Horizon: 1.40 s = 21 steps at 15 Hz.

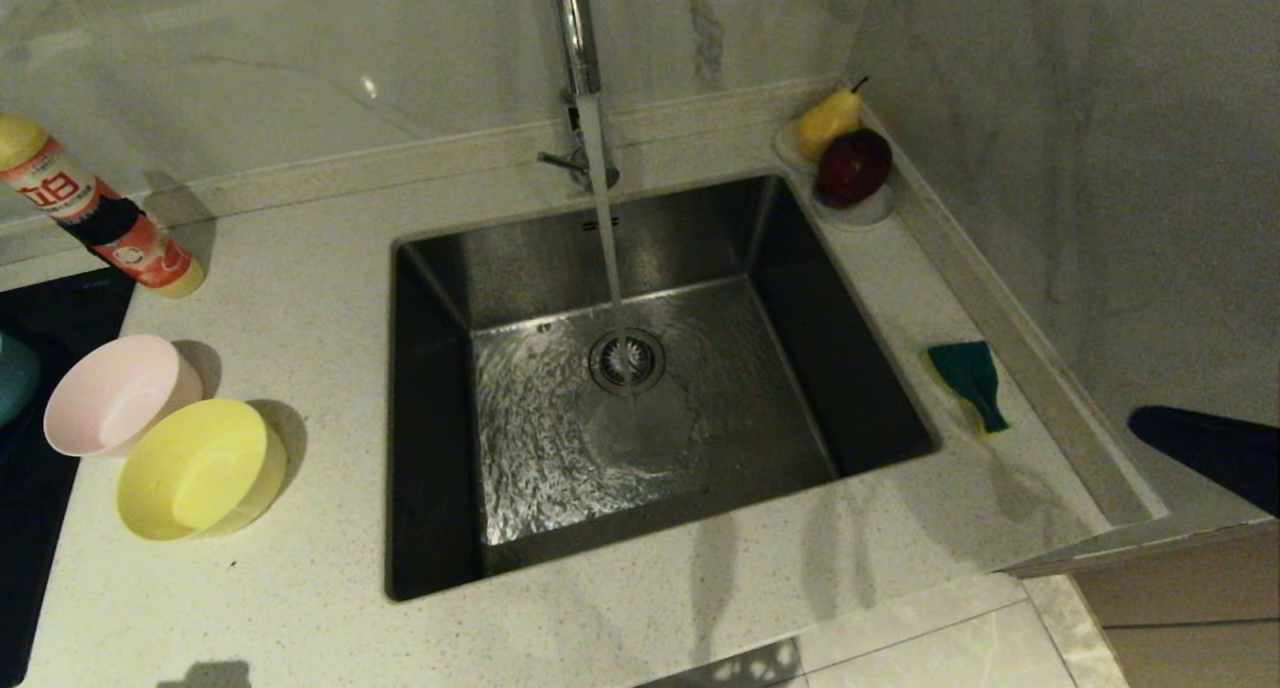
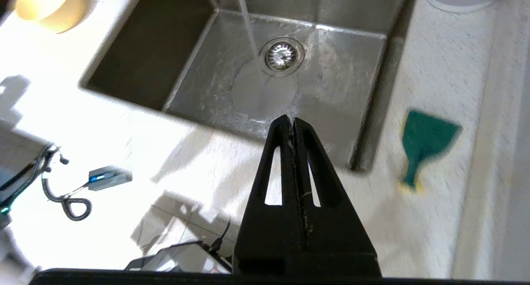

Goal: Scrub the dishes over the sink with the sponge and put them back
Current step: Turn off the faucet

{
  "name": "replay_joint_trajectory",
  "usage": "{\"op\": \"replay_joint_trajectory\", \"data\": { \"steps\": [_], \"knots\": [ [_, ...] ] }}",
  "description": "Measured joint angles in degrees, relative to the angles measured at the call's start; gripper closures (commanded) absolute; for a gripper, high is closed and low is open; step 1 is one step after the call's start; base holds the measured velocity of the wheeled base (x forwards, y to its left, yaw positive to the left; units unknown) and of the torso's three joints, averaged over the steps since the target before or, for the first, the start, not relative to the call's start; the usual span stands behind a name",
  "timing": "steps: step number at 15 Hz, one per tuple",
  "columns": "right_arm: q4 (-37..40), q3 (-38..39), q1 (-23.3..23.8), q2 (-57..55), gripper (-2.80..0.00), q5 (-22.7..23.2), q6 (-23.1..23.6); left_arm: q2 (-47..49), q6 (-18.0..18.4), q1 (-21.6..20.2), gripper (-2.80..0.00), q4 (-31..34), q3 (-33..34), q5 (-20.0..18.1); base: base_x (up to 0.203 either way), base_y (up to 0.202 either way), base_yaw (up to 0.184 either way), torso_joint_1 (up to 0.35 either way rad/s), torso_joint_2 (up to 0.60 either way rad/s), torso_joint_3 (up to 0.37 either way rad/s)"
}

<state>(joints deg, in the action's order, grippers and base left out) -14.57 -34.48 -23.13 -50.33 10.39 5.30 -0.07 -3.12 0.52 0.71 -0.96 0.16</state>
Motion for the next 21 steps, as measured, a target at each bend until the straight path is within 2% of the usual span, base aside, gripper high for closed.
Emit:
{"op": "replay_joint_trajectory", "data": {
  "steps": [2, 5, 8, 13, 15, 18, 21],
  "knots": [
    [2.14, 3.71, 5.99, 6.33, 0.0, 7.15, -0.24, 0.0, -0.02, 0.0, 0.0, 0.0, 0.0, 0.0, 0.0, 0.0, 0.0, 0.0, 0.0, 0.0],
    [3.42, 10.71, 10.79, 14.34, 0.0, 15.75, -0.4, 0.0, 0.01, 0.0, 0.0, -0.02, 0.0, 0.0, 0.0, 0.0, 0.0, 0.0, 0.0, 0.0],
    [5.29, 15.56, 14.18, 21.85, 0.0, 17.78, -0.44, 0.0, 0.0, 0.0, 0.0, -0.01, 0.0, 0.0, 0.0, 0.0, 0.0, 0.0, 0.0, 0.0],
    [9.09, 22.9, 20.63, 34.14, 0.0, 17.08, 0.07, 0.0, -0.02, 0.0, 0.0, -0.02, 0.0, -0.02, 0.0, 0.0, 0.0, 0.0, 0.0, 0.0],
    [9.12, 26.95, 22.28, 38.77, 0.0, 15.03, 0.26, 0.0, 0.01, 0.0, 0.0, -0.02, 0.0, -0.01, 0.0, 0.0, 0.0, 0.0, 0.0, 0.0],
    [9.79, 31.61, 23.24, 45.65, 0.0, 7.5, 1.34, 0.0, 0.01, 0.0, 0.0, -0.02, 0.0, -0.01, 0.0, 0.0, 0.0, 0.0, 0.0, 0.0],
    [10.9, 33.73, 23.42, 49.2, 0.0, -6.48, 1.29, 0.0, -0.02, 0.0, 0.0, -0.05, 0.0, 0.0, 0.0, 0.0, 0.0, 0.0, 0.0, 0.0]
  ]
}}
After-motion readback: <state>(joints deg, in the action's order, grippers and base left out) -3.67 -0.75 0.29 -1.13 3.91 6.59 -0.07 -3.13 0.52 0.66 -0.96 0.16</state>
